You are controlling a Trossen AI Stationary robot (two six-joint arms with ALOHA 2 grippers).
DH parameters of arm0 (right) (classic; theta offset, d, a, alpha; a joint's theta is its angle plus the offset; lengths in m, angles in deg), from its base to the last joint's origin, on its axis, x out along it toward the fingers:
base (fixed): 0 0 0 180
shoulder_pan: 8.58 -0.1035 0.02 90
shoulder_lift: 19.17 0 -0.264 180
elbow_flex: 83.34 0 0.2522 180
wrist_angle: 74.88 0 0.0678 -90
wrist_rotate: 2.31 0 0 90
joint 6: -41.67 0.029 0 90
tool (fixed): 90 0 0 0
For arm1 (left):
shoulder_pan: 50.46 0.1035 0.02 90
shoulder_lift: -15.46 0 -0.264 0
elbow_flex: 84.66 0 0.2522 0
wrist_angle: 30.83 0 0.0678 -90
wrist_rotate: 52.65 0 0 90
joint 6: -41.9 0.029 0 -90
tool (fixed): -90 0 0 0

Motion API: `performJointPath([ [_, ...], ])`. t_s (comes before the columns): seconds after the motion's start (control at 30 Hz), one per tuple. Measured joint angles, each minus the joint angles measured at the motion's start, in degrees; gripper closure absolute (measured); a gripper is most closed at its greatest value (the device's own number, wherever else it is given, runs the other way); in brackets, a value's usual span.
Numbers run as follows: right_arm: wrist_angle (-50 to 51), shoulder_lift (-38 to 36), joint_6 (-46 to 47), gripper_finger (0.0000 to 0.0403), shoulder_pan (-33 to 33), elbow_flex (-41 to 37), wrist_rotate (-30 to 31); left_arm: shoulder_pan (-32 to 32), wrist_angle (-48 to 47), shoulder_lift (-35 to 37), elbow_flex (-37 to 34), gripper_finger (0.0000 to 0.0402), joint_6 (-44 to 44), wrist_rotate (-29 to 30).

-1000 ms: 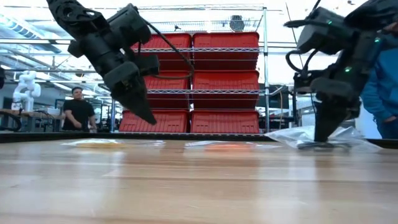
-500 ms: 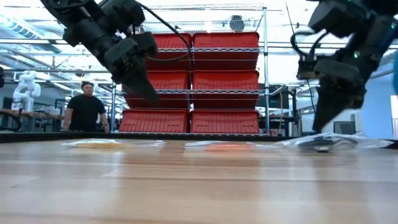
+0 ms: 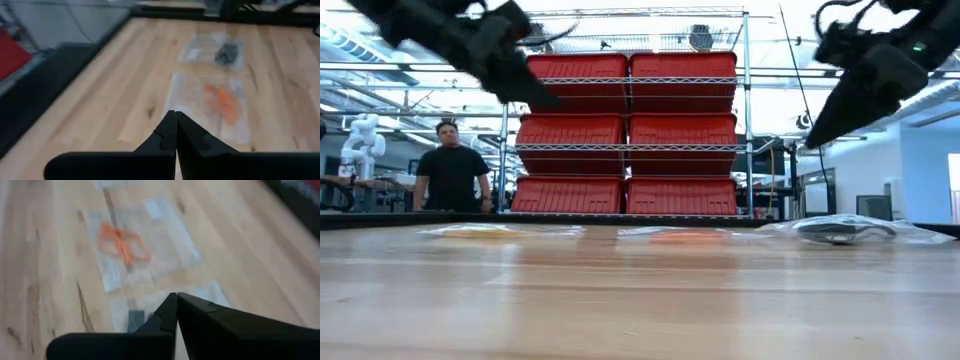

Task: Sort rubber bands
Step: Return to Home Position

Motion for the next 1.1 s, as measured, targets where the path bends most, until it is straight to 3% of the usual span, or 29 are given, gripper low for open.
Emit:
performJointPath([
  [0.17, -7.6, -13.6, -4.5, 0.0402, -2.9, -7.9, 6.5, 0.2, 8.1, 15.6, -12.7, 0.0398, -0.7, 6.8],
  [0.33, -29.4, -25.5, -17.5, 0.0402, -2.6, -17.9, 6.5, 1.2, 14.9, 26.4, -20.7, 0.0398, 4.3, 6.4],
  [0.43, -37.8, -31.5, -22.0, 0.0402, -0.6, -23.1, 2.0, 1.5, 10.1, 32.0, -21.3, 0.0398, 6.0, 6.2],
  [0.6, -42.4, -42.0, -23.2, 0.0403, 4.3, -29.3, -8.2, 1.4, 0.0, 42.9, -21.3, 0.0398, 7.2, 6.0],
  [0.77, -39.1, -47.5, -23.5, 0.0403, 14.5, -30.0, -16.8, 1.6, 0.2, 49.8, -22.9, 0.0398, 11.4, 5.7],
  [0.97, -35.7, -47.6, -20.4, 0.0403, 30.8, -30.0, -33.5, 3.8, -3.1, 50.7, -25.5, 0.0398, 10.1, 5.8],
  [1.1, -29.5, -49.5, -18.4, 0.0403, 36.8, -30.0, -37.7, 3.9, -6.6, 55.2, -25.1, 0.0398, 10.4, 6.4],
])
